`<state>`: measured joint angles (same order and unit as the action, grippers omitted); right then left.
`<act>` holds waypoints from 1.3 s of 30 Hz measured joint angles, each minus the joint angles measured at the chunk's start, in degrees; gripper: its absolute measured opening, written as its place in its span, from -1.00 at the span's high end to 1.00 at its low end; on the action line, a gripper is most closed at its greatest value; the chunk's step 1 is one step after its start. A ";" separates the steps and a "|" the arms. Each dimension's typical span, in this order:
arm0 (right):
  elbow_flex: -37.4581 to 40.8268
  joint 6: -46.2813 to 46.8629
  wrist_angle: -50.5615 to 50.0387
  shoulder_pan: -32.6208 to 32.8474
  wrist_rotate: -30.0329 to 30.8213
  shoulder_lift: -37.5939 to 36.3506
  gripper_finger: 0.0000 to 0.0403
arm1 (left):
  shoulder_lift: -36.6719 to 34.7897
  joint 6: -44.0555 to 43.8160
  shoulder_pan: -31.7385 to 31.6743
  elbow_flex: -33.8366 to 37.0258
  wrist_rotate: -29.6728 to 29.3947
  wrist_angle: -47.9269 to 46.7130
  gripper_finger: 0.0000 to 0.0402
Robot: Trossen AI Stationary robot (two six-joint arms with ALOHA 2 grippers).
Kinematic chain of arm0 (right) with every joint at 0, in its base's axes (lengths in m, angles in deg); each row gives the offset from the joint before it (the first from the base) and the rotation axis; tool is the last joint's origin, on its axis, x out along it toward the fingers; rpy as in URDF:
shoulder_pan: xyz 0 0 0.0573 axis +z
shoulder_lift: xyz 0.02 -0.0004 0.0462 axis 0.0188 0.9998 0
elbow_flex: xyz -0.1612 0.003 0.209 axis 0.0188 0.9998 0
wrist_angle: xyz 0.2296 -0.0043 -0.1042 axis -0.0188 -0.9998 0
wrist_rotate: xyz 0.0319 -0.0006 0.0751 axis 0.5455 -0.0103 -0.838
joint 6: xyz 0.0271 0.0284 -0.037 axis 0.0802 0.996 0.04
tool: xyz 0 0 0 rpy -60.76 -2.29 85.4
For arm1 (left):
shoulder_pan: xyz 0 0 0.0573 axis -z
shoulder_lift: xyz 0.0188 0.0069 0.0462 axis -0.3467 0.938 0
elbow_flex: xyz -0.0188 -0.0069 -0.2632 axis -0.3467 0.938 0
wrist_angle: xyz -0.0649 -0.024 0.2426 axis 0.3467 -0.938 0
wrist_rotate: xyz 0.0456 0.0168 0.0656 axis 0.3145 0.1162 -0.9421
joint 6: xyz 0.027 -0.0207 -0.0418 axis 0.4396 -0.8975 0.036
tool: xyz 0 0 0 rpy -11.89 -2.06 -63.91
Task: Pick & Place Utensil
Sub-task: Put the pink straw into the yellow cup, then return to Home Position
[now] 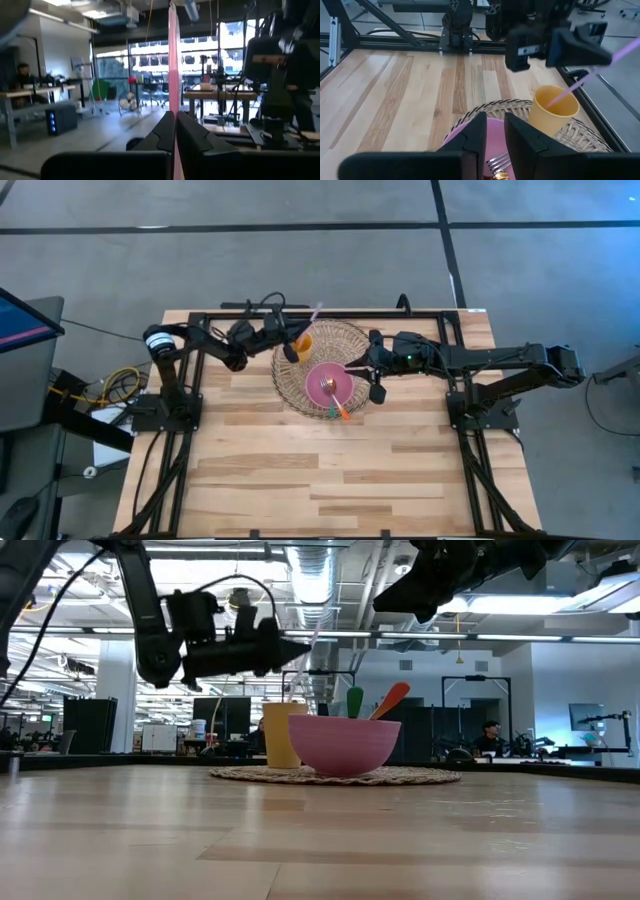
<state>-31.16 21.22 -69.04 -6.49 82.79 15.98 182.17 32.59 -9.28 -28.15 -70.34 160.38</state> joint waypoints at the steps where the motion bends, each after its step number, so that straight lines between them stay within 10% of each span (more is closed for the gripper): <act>1: 0.00 0.00 -0.01 0.00 0.00 0.00 0.70 | 0.71 -0.09 0.00 0.00 0.00 -0.01 0.96; 13: 0.00 0.02 -0.20 0.00 0.00 0.00 0.70 | 2.18 -0.20 0.66 0.00 -0.59 0.08 0.94; 27: 0.00 0.02 -0.49 0.00 0.00 0.00 0.70 | 1.74 -0.06 2.10 0.00 -3.14 -3.10 0.37; 39: 0.00 0.15 -0.48 0.07 0.00 0.00 0.70 | -16.00 0.06 3.82 0.01 -3.23 -25.61 0.35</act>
<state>-31.16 21.37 -69.52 -6.43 82.79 15.98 166.17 32.65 -5.45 -28.14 -73.57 134.77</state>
